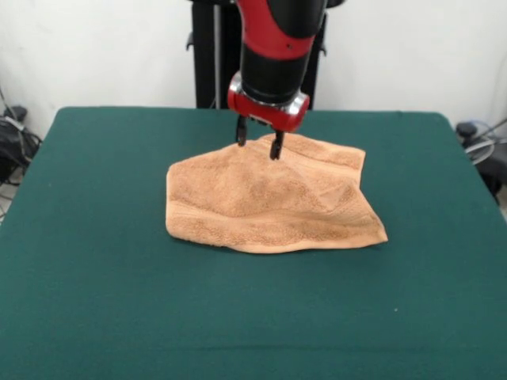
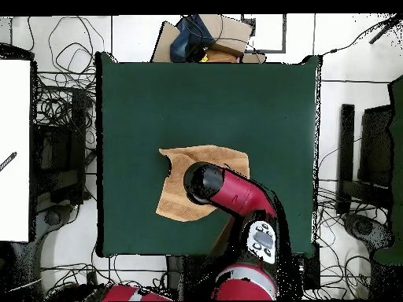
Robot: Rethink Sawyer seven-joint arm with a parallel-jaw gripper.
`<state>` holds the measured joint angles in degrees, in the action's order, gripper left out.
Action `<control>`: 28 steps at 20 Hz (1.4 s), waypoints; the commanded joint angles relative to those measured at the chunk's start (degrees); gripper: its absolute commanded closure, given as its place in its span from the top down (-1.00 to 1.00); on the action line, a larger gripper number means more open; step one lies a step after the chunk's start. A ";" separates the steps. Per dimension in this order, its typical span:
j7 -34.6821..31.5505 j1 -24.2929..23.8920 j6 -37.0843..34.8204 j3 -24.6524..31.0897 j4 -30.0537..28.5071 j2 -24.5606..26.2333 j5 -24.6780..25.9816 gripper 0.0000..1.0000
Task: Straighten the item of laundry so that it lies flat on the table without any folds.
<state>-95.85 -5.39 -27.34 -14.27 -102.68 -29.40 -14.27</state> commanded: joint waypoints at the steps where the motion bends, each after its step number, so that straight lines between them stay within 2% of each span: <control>1: -9.82 -0.90 6.04 7.81 1.41 2.87 -1.57 1.00; 15: -8.95 -2.62 7.23 8.70 -0.54 2.45 -1.07 1.00; 23: -9.22 -4.05 4.64 8.30 3.19 4.17 -1.93 1.00; 28: -9.96 -4.03 5.95 8.02 4.39 5.81 -2.20 1.00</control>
<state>-95.85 -8.06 -23.94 -12.91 -101.86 -25.53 -14.29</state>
